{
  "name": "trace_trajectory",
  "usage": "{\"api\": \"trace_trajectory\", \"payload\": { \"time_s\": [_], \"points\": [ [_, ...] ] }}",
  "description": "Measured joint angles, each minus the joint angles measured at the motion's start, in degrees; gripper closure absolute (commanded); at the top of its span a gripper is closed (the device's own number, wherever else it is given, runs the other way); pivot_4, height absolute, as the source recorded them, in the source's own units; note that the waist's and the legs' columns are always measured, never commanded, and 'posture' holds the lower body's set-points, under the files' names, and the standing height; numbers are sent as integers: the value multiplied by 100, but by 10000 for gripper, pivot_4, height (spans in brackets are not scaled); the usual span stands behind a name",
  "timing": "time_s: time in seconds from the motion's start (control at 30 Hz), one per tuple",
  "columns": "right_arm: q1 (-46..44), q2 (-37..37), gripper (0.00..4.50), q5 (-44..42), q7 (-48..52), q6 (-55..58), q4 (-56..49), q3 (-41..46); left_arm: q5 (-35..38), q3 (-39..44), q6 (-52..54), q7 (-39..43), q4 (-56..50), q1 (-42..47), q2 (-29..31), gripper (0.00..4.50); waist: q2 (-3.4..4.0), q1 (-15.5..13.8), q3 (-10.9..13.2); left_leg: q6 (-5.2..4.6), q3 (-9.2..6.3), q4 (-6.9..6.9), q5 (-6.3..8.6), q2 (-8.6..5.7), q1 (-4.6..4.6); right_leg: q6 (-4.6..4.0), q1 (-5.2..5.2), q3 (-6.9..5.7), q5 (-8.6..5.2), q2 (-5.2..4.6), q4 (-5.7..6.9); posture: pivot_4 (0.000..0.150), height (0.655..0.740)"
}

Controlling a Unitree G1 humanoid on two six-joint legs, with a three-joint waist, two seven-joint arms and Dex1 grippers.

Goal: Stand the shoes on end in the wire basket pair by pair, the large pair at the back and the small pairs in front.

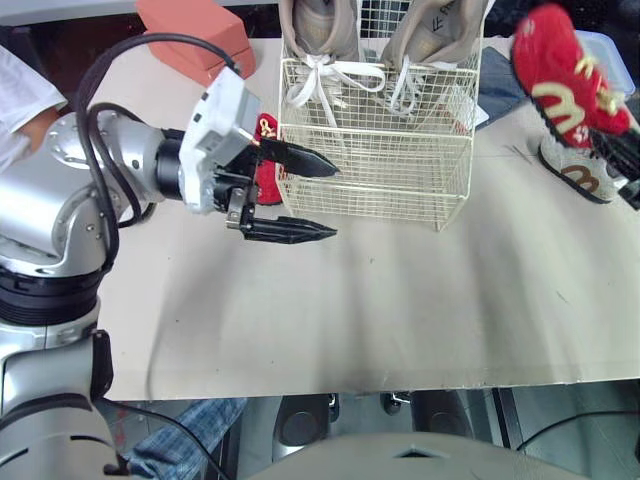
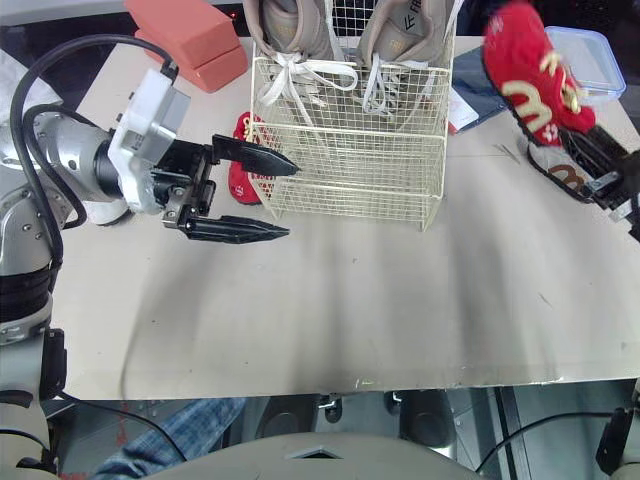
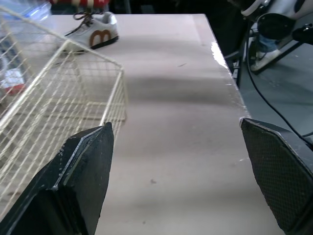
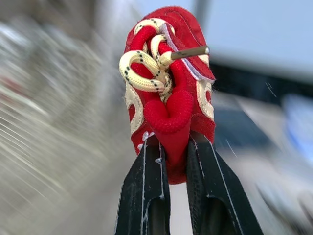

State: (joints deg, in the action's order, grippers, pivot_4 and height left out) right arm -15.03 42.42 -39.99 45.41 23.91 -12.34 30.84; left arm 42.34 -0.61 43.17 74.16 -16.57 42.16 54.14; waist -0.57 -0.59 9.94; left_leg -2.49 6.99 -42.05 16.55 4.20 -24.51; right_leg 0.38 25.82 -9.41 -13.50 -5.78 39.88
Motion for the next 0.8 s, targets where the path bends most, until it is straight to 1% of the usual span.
{"api": "trace_trajectory", "payload": {
  "time_s": [0.07, 0.1, 0.17, 0.23, 0.33, 0.43, 0.53, 0.57, 0.63, 0.77, 0.8],
  "points": [
    [-103, 2, 44872, -311, 242, -52, -445, -47, -10, 4, -11, 80, 55, 5, 29, 0, 0, -14, 0, 0, 1, -4, 0, 0, -3, 0, 0, 1, 1, -6, 0, 1500, 6860],
    [-127, 9, 44872, -341, 309, -71, -550, -84, -9, 6, -11, 95, 68, 14, 35, 0, 0, -16, 0, -1, 0, -5, 0, 0, -4, 1, 0, 1, 1, -7, -1, 1500, 6860],
    [-154, 218, 44872, -263, 669, -232, -909, -458, -5, 26, -15, 195, 135, 42, 99, 0, 0, -17, 0, -1, -1, -6, 1, 0, -4, 1, 0, 1, 1, -10, -1, 1500, 6860],
    [-184, 366, 44872, -77, 968, -396, -1073, -828, -23, 40, -52, 293, 208, 39, 194, 0, 0, -19, 0, -1, -5, -7, 1, -1, -6, 1, 0, -3, 1, -9, 0, 1500, 6860],
    [-352, 872, 44872, 573, 1731, -965, -1172, -1639, -241, 77, -330, 620, 566, 33, 542, 0, 4, -15, 3, -1, -5, -5, 1, 0, -6, 0, 2, -5, 0, -7, -1, 1500, 6860],
    [-662, 924, 44872, 978, 2165, -1486, -1141, -2079, -245, 163, -377, 745, 808, 85, 551, 0, 3, -18, 5, -1, -9, -12, 1, 1, -14, 1, 2, -9, 0, -8, -1, 1500, 6860],
    [-1426, 917, 44872, 1725, 2619, -2593, -835, -2692, 126, 373, -188, 894, 826, 167, 498, 0, 1, -10, 8, -1, -8, -18, 1, 1, -15, 2, 3, -8, 0, -12, -1, 1500, 6860],
    [-1527, 905, 44872, 1830, 2668, -2777, -777, -2771, 186, 390, -152, 912, 806, 166, 493, 0, 1, -11, 8, -1, -9, -18, 1, 1, -15, 1, 2, -9, 0, -12, 0, 1500, 6860],
    [-1925, 816, 44872, 2244, 2828, -3509, -508, -3066, 265, 401, -10, 904, 753, 164, 437, 0, 1, -17, 9, -1, -9, -17, 0, 1, -15, 1, 3, -10, 0, -12, 1, 1500, 6860],
    [-2616, 523, 44872, 2908, 2951, -4969, 45, -3512, 199, 90, 146, 776, 711, 313, 141, 0, -2, -21, 11, -1, -7, -25, 0, -1, -17, 1, 2, -12, 0, -12, 4, 1500, 6860],
    [-2827, 388, 44872, 3077, 2912, -5418, 235, -3592, 77, -152, 153, 754, 720, 449, 22, 0, -5, -20, 13, -1, -7, -26, 0, -2, -18, 2, 2, -13, 1, -12, 5, 1500, 6860]
  ]
}}
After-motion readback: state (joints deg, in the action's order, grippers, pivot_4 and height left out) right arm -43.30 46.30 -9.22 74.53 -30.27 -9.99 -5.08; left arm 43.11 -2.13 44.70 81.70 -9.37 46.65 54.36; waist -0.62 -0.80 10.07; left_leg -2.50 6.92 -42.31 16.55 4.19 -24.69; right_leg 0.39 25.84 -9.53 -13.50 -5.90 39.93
